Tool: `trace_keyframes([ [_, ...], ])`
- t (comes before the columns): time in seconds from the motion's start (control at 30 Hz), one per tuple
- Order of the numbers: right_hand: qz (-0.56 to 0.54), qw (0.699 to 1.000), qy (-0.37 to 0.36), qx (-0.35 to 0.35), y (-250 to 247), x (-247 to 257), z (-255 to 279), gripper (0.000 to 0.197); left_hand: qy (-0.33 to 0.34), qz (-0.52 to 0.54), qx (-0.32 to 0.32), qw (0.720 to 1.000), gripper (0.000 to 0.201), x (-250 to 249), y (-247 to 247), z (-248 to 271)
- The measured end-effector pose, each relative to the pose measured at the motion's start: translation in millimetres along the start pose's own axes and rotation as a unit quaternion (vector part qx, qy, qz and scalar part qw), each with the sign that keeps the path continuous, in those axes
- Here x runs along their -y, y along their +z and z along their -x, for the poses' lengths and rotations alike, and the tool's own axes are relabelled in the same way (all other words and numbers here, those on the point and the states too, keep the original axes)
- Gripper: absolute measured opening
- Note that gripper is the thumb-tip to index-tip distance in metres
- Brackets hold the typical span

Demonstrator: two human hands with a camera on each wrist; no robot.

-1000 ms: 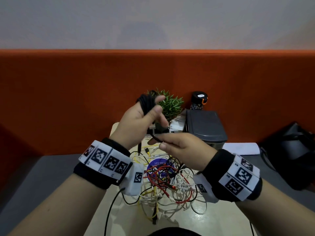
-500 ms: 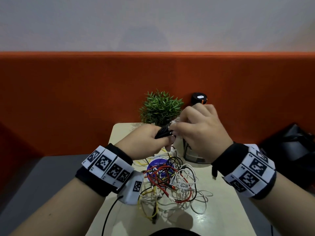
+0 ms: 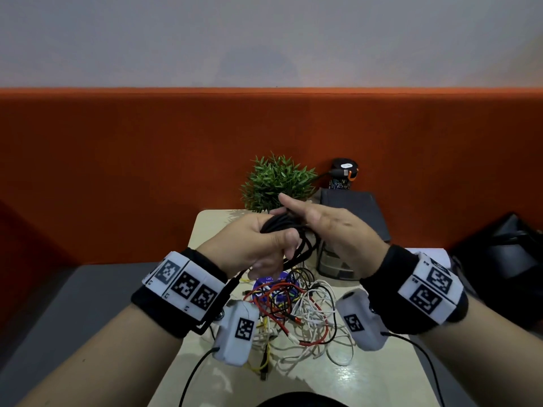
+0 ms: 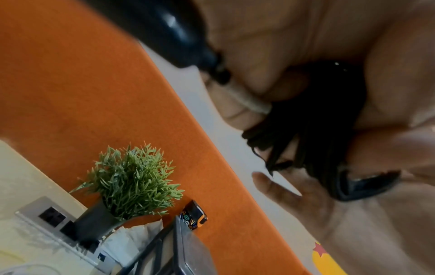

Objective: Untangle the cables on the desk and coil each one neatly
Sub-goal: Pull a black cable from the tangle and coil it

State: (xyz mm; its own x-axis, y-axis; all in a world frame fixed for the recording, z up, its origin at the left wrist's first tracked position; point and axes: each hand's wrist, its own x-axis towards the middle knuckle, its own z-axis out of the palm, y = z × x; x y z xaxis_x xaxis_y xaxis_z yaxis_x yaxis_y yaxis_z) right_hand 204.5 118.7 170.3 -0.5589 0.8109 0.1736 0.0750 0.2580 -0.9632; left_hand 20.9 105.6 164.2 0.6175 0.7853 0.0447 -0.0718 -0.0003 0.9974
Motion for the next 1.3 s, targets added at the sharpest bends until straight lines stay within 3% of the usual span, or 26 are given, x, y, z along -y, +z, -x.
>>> trace_keyframes([
  [0.17,0.073,0.994,0.044,0.073,-4.0,1.2,3.0,0.058,0.0,0.037,0.02,0.999,0.042,2.6,-0.4,0.9],
  [0.3,0.026,0.994,0.044,0.096,-6.9,0.4,3.2,0.054,-0.003,0.074,0.058,0.996,0.04,2.7,3.9,1.3],
  [0.47,-0.022,0.998,-0.004,0.053,0.0,-0.6,9.0,0.039,0.006,0.108,0.087,0.99,0.034,1.2,7.5,0.6],
  [0.53,0.018,0.999,-0.034,-0.002,3.4,-2.2,8.6,0.033,0.016,0.088,0.064,0.994,0.026,1.6,8.6,-1.2],
  [0.63,0.072,0.993,-0.054,-0.071,4.7,-7.5,5.8,0.029,0.025,0.05,-0.023,0.998,0.022,4.7,13.2,-5.6],
  [0.8,0.182,0.973,-0.059,-0.127,8.3,-14.3,0.5,0.034,0.036,0.005,-0.131,0.991,0.013,9.7,16.7,-9.2],
  [0.93,0.257,0.953,-0.059,-0.149,12.6,-19.3,-5.5,0.032,0.02,-0.032,-0.163,0.986,0.033,18.0,10.1,-7.2],
  [1.0,0.262,0.952,-0.049,-0.154,14.2,-22.2,-5.7,0.028,0.008,-0.109,-0.186,0.976,0.027,17.7,10.9,-5.4],
  [1.1,0.246,0.955,-0.027,-0.161,17.3,-24.5,-5.9,0.028,0.007,-0.272,-0.224,0.936,0.031,20.5,12.3,-3.9],
  [1.17,0.219,0.962,-0.015,-0.159,20.0,-23.5,-6.4,0.027,0.012,-0.295,-0.232,0.927,0.034,21.6,13.4,-3.2],
  [1.3,0.168,0.973,0.02,-0.155,20.0,-17.7,-6.1,0.022,0.019,-0.316,-0.24,0.918,0.021,25.0,12.5,-5.1],
])
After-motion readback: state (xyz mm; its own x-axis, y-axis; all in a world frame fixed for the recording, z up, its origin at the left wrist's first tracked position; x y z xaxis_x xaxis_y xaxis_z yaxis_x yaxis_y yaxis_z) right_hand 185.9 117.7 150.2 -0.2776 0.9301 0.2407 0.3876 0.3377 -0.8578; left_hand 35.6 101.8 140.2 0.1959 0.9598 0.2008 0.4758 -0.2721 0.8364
